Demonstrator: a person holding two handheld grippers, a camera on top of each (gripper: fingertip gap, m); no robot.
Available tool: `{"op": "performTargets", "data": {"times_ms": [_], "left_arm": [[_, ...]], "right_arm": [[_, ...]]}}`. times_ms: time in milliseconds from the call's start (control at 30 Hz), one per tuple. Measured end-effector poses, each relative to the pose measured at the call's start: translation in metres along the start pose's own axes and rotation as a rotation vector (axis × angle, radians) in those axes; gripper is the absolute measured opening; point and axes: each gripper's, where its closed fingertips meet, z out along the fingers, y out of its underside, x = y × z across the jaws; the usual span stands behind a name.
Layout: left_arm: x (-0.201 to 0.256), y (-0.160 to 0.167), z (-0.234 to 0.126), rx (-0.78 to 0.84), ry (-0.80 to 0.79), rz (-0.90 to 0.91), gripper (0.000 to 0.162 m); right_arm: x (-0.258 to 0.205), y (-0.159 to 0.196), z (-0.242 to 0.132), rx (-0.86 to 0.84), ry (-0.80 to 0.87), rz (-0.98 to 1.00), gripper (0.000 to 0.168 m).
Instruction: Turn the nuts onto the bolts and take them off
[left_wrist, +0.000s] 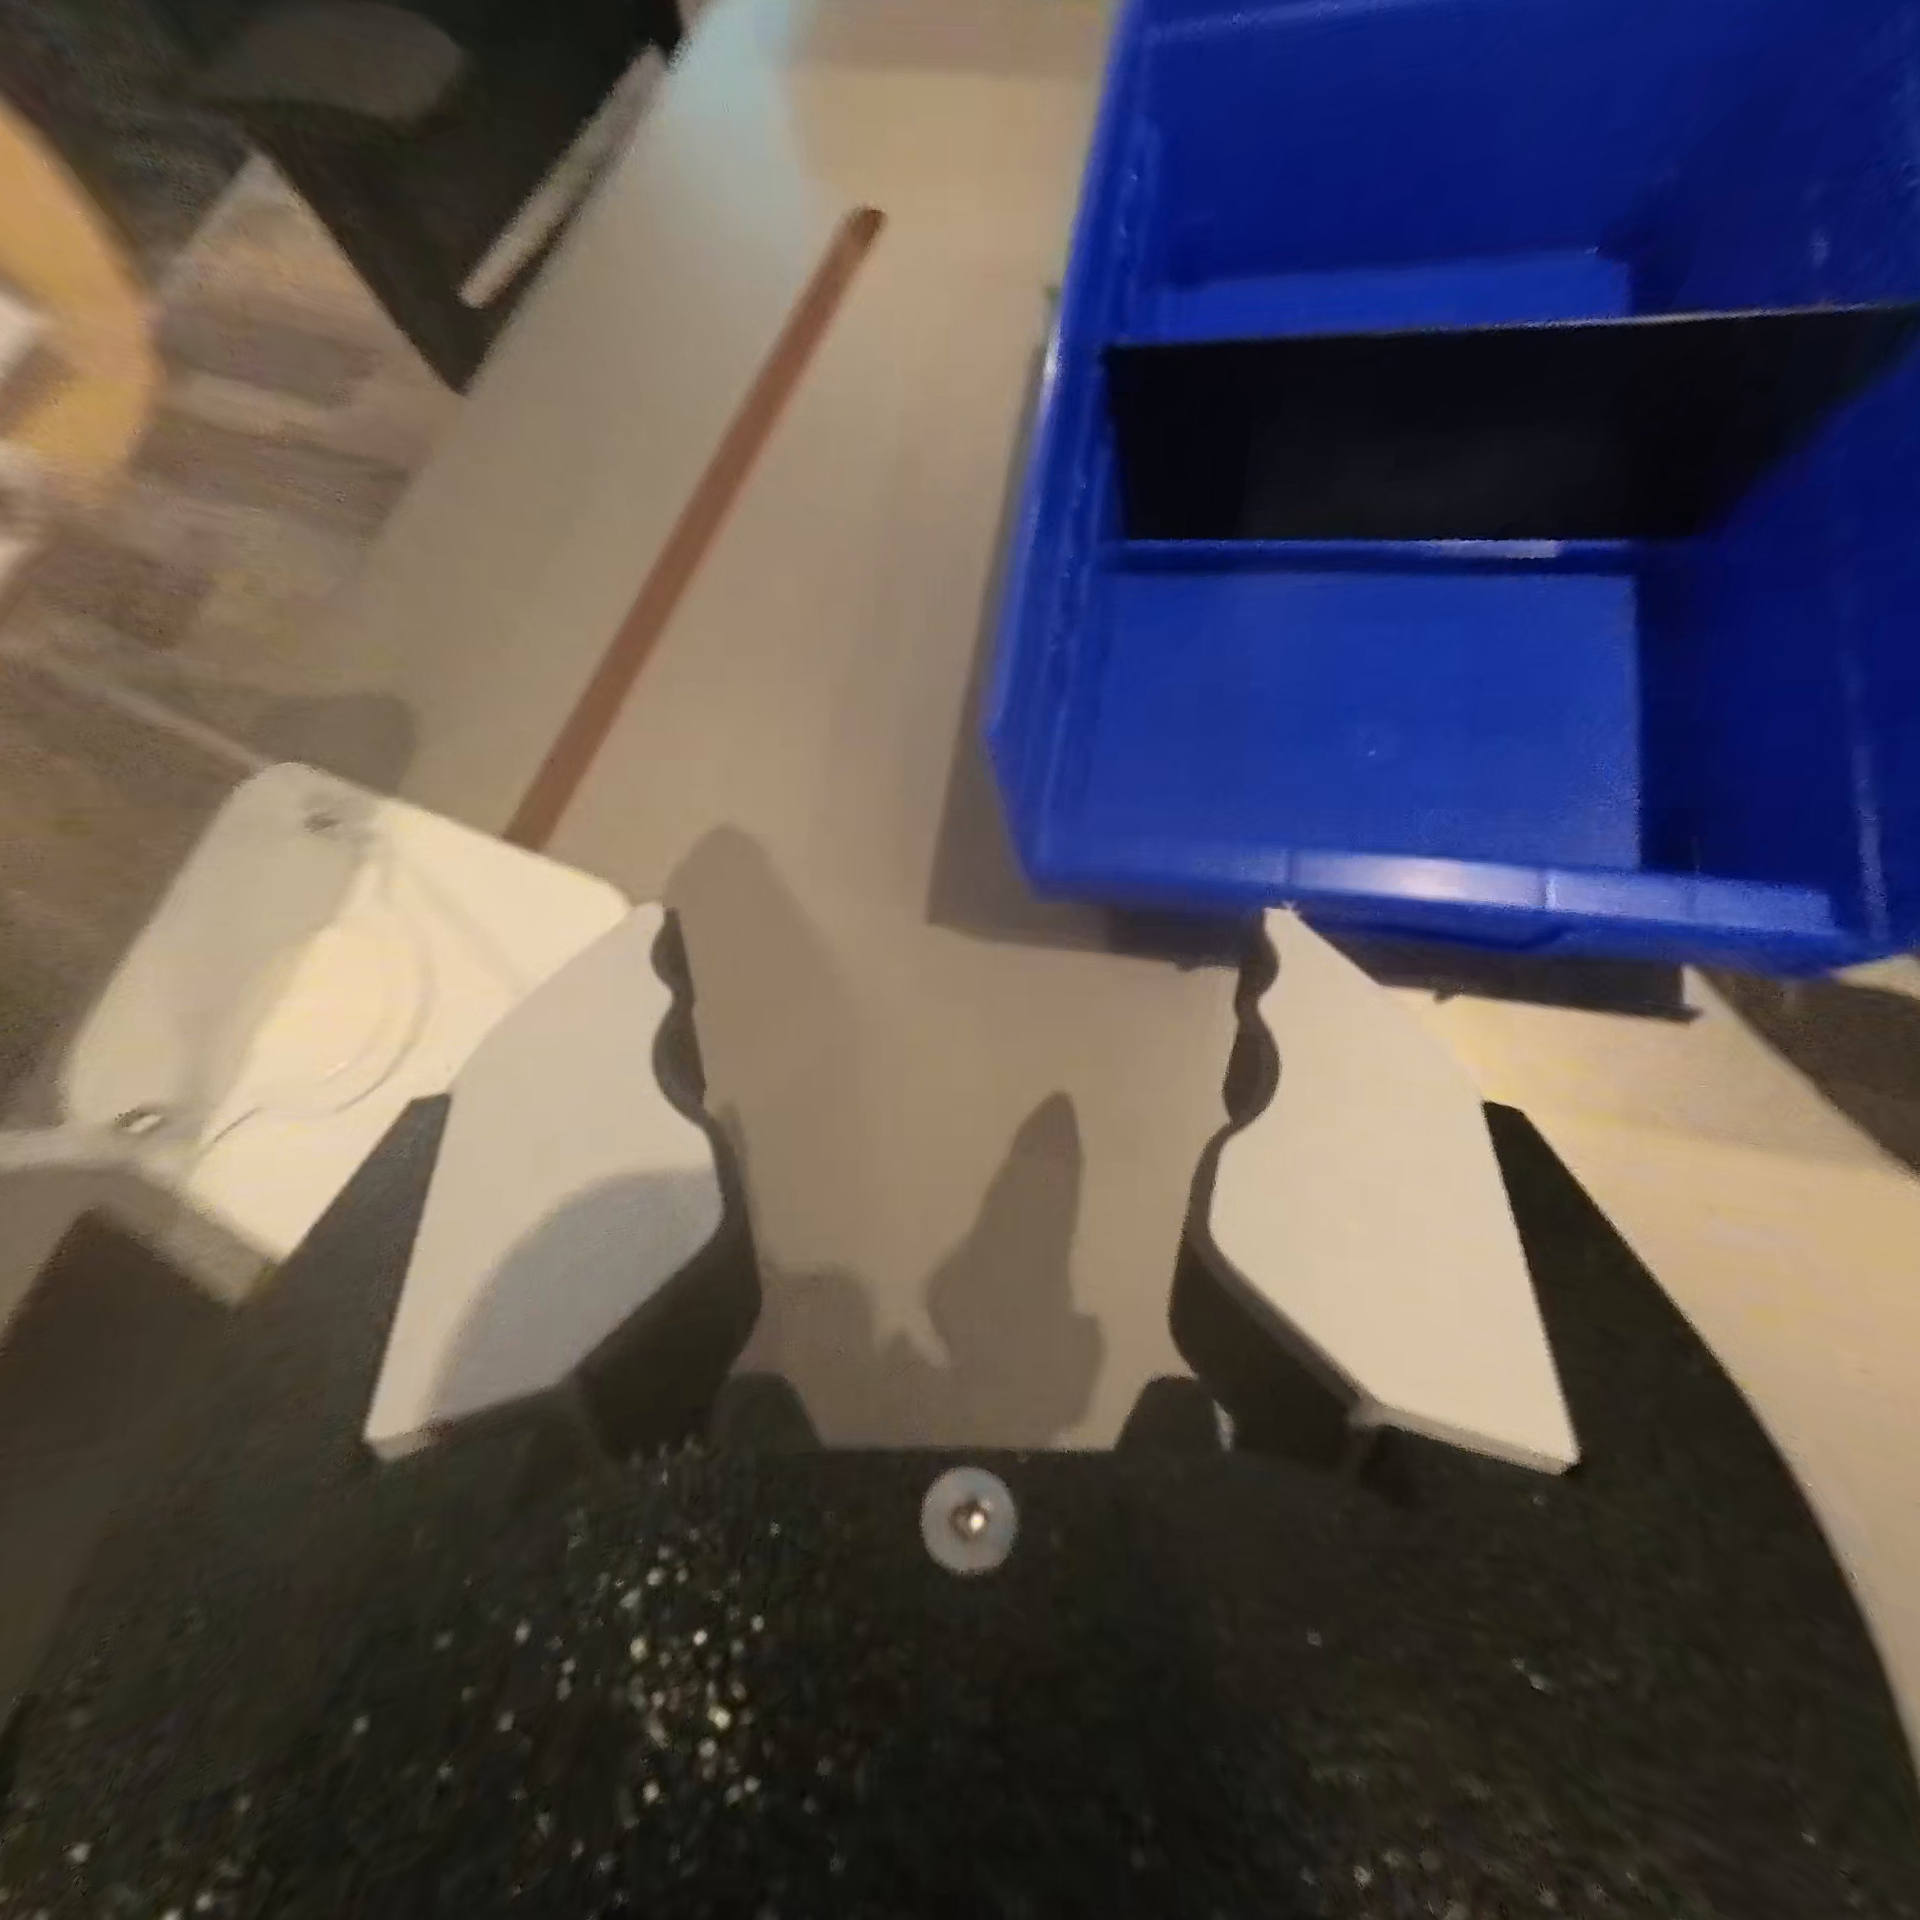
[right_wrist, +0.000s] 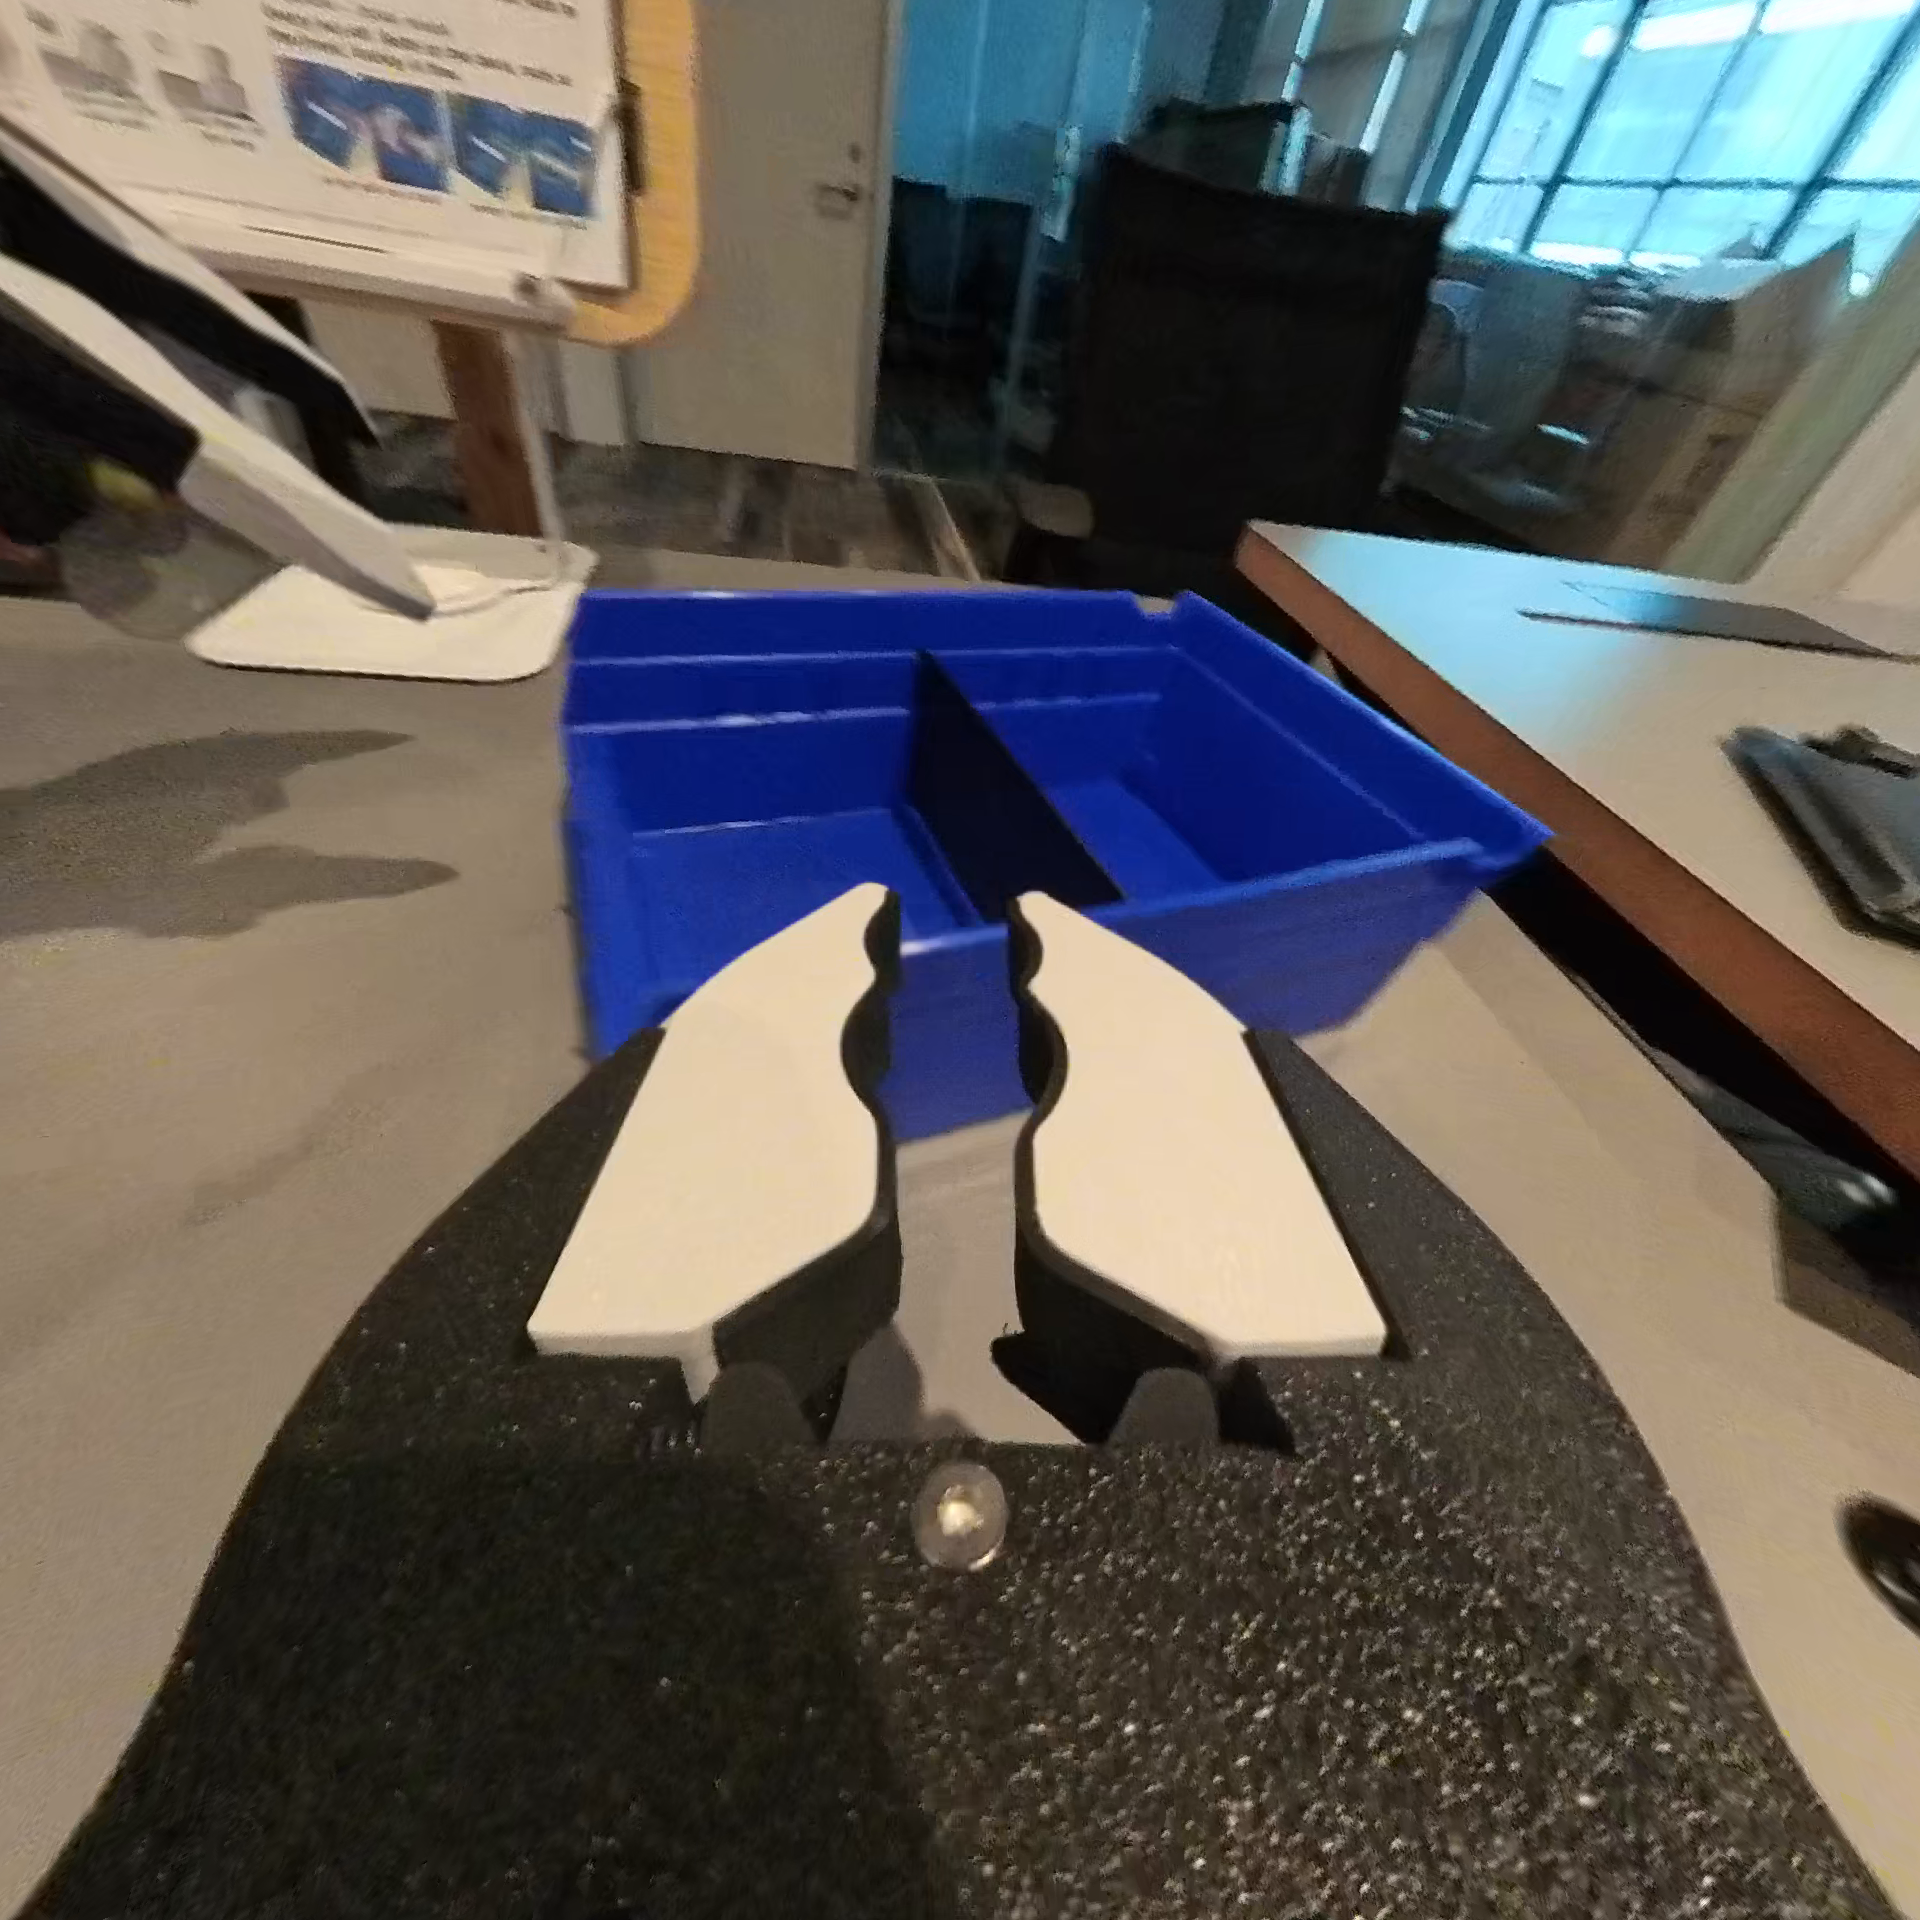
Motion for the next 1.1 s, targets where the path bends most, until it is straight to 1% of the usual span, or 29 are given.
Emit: {"op": "performTargets", "data": {"times_ms": [100, 233, 300, 367, 400, 533, 667, 733, 800, 833, 900, 967, 1033, 1100], "left_arm": [[0.015, -0.010, 0.043, -0.015, 0.071, 0.005, 0.103], [0.025, -0.016, 0.080, -0.041, 0.135, -0.005, 0.107], [0.034, -0.014, 0.091, -0.072, 0.188, -0.009, 0.107], [0.050, -0.011, 0.094, -0.101, 0.263, -0.037, 0.104], [0.057, -0.011, 0.093, -0.109, 0.287, -0.049, 0.109], [0.090, -0.008, 0.072, -0.102, 0.389, -0.095, 0.105], [0.147, -0.007, 0.053, -0.044, 0.472, -0.095, 0.101], [0.184, -0.012, 0.048, -0.004, 0.527, -0.071, 0.106], [0.219, -0.018, 0.041, 0.025, 0.618, -0.038, 0.105], [0.224, -0.020, 0.039, 0.036, 0.605, -0.018, 0.106], [0.211, -0.025, 0.029, 0.094, 0.503, 0.004, 0.106], [0.185, -0.022, 0.007, 0.153, 0.397, -0.022, 0.106], [0.154, -0.012, -0.021, 0.226, 0.295, -0.070, 0.105], [0.127, 0.010, -0.048, 0.267, 0.214, -0.127, 0.106]], "right_arm": [[0.044, 0.013, 0.002, -0.035, 0.069, 0.065, 0.015], [0.091, 0.031, 0.007, -0.100, 0.094, 0.180, 0.014], [0.103, 0.034, 0.006, -0.108, 0.082, 0.218, 0.015], [0.110, 0.034, 0.001, -0.102, 0.086, 0.218, 0.015], [0.113, 0.033, -0.004, -0.106, 0.090, 0.211, 0.015], [0.122, 0.026, -0.022, -0.078, 0.102, 0.198, 0.015], [0.119, 0.010, -0.033, -0.051, 0.086, 0.176, 0.016], [0.109, -0.004, -0.034, -0.025, 0.061, 0.162, 0.016], [0.095, -0.018, -0.034, -0.001, 0.012, 0.136, 0.019], [0.087, -0.023, -0.033, 0.002, -0.009, 0.112, 0.020], [0.072, -0.026, -0.026, -0.027, -0.054, 0.064, 0.022], [0.053, -0.021, -0.019, -0.073, -0.116, 0.030, 0.025], [0.043, -0.007, -0.010, -0.152, -0.131, -0.010, 0.026], [0.037, 0.001, -0.003, -0.206, -0.133, -0.037, 0.026]]}}
